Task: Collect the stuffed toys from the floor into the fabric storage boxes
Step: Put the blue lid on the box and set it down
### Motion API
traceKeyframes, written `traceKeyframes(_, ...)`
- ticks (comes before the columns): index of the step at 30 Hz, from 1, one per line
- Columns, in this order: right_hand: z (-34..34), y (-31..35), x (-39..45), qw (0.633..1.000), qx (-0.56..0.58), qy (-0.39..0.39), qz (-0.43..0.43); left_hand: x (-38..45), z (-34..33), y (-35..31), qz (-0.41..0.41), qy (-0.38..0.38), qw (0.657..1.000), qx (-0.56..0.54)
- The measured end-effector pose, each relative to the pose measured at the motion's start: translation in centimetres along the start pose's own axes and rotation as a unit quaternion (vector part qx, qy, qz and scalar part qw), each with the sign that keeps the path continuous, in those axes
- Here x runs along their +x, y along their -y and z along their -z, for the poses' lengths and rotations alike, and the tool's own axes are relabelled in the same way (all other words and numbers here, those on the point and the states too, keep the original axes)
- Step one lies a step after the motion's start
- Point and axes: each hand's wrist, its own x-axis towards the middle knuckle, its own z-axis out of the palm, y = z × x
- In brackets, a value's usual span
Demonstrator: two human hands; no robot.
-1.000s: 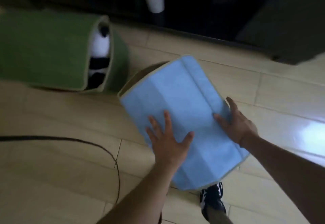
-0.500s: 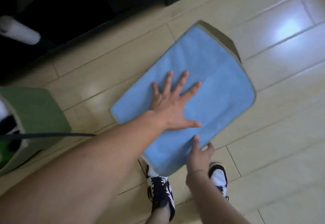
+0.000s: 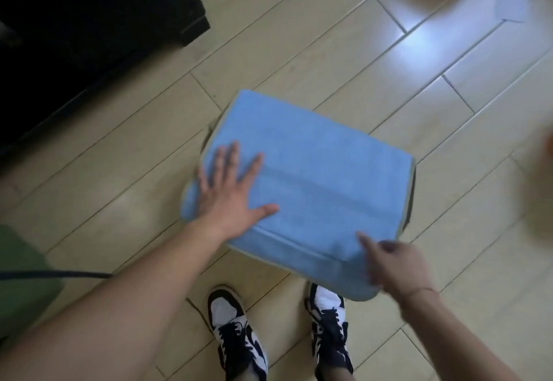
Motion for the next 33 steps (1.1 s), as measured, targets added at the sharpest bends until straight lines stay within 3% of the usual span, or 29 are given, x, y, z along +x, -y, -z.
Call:
traceKeyframes(2,2.6,-1.0,1.9,0.984,0.019,-0.173,0.049,0.9,0.7,1.2,0.124,-0.021,0.987,-0.103)
traceKeyframes(3,2.8,-1.3,2.9,0.98,0.049,-0.188,0.05,1.3,1.1,1.5,0.174,-0.027,0.97,-0.168)
traceKeyframes(5,1.2,-2.4,5.4,0.984,0.126,-0.117,0.044,2.3,1.3,1.6,0.216,-0.016,0.938,-0.27)
traceKeyframes(7,-1.2,-2.9,6.4,0.979,0.197,-0.05,0.016,2.4,1.1,0.8,0.217,0.009,0.933,-0.289)
traceKeyframes(13,-1.7,-7.0,7.3,0.964,0.255,-0.075,0.001,0.7,-1.0,-2.9,0.196,-0.029,0.947,-0.255)
traceKeyframes(20,4.5,-19.8,8.3,0.931,0.32,-0.162,-0.067,0.0,-4.5,-16.8,0.053,0.046,0.985,-0.16)
traceKeyframes(26,9.7,-33.8,7.4,0.865,0.427,-0.222,-0.141,-1.2,-7.4,-31.7,-0.118,0.145,0.98,-0.068)
traceKeyframes(31,13.2,-43.8,7.2,0.791,0.502,-0.279,-0.213,-1.9,-9.8,-45.2,-0.232,0.143,0.961,-0.034)
traceKeyframes(33,13.7,-45.5,6.8,0.783,0.5,-0.306,-0.208,-2.3,-10.6,-49.0,-0.224,0.106,0.969,-0.014)
